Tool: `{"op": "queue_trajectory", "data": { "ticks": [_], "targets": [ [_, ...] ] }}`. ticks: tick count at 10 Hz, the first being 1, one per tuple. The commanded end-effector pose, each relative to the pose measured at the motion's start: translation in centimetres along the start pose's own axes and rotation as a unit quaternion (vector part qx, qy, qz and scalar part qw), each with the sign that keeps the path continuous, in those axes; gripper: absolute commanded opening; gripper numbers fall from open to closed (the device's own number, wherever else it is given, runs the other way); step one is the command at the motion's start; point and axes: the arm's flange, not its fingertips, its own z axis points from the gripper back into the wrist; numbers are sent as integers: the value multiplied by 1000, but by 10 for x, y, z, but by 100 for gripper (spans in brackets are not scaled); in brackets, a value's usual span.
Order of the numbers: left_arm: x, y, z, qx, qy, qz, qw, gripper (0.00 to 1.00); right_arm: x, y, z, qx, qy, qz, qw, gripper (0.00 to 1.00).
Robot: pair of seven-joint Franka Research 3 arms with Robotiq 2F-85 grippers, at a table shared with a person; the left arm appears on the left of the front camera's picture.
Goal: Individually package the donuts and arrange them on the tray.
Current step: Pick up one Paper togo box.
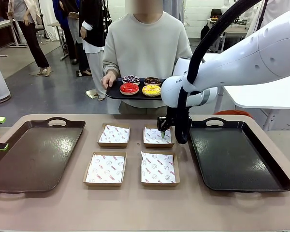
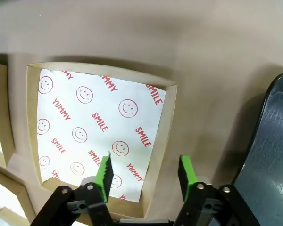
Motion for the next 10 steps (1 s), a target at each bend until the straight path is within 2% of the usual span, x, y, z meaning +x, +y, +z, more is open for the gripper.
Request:
{"op": "queue_trajectory", "data": {
  "ticks": [1, 5, 8, 10],
  "targets": [
    [0, -2, 1, -6, -1, -1, 1000, 100, 1, -5, -5, -12, -11, 3, 1000, 0],
    [0, -2, 1, -6, -1, -1, 1000, 100, 0, -7, -2, -16, -18, -10, 1000, 0],
    [0, -2, 1, -6, -1, -1, 1000, 100, -2, -10, 4, -35, -19, -49, 998, 0],
    [0, -2, 1, -6, -1, -1, 1000, 100, -9, -9, 30, -30, 1, -71, 997, 0]
  ]
}}
